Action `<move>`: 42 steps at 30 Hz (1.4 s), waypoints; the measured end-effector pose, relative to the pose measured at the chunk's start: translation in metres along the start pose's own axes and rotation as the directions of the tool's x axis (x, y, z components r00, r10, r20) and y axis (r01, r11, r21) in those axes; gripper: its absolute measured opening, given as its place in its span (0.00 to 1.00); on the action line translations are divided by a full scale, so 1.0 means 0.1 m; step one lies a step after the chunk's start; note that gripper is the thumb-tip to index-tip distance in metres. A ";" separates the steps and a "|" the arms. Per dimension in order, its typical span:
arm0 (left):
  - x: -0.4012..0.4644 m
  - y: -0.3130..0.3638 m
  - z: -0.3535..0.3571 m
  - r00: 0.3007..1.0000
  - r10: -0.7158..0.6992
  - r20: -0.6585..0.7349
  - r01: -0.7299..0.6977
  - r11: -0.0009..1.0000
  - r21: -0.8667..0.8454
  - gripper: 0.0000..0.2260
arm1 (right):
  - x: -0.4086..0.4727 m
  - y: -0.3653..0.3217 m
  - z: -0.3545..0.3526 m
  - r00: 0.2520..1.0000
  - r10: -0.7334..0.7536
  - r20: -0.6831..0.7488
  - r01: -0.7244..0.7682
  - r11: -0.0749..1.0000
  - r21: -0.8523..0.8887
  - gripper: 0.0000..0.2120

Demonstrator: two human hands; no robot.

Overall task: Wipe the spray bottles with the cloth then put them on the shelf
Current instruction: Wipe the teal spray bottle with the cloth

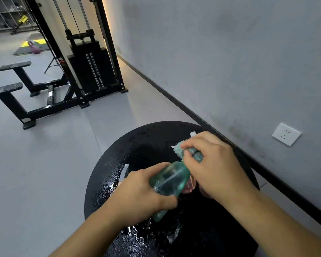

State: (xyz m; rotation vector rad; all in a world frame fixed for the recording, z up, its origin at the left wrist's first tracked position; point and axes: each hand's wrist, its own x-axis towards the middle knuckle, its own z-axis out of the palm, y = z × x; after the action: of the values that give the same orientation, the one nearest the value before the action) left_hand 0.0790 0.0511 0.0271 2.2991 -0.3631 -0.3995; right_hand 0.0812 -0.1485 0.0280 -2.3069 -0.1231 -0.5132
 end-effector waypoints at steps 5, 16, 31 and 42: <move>-0.01 0.00 -0.04 1.000 -0.016 -0.022 0.016 1.000 -0.003 0.26 | 0.08 0.06 -0.07 0.996 0.042 -0.075 -0.042 0.999 0.013 0.09; -0.02 0.03 -0.02 1.000 0.012 -0.019 -0.012 1.000 -0.007 0.27 | 0.07 0.05 -0.05 0.999 0.024 -0.048 -0.023 0.999 0.026 0.09; 0.01 -0.05 0.06 0.999 -0.032 -0.008 0.032 0.999 -0.012 0.28 | 0.04 0.04 -0.08 0.997 0.047 0.066 -0.051 0.997 0.055 0.09; 0.03 -0.39 0.40 0.980 -0.071 -0.186 0.039 0.985 -0.170 0.25 | -0.03 0.00 -0.34 0.983 0.095 -0.155 -0.058 0.972 0.230 0.10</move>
State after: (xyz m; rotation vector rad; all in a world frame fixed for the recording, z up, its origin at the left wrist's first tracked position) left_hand 0.0710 0.0501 -0.0284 2.1660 -0.1639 -0.2239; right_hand 0.0676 -0.1719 0.0489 -2.0319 -0.0102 -0.6162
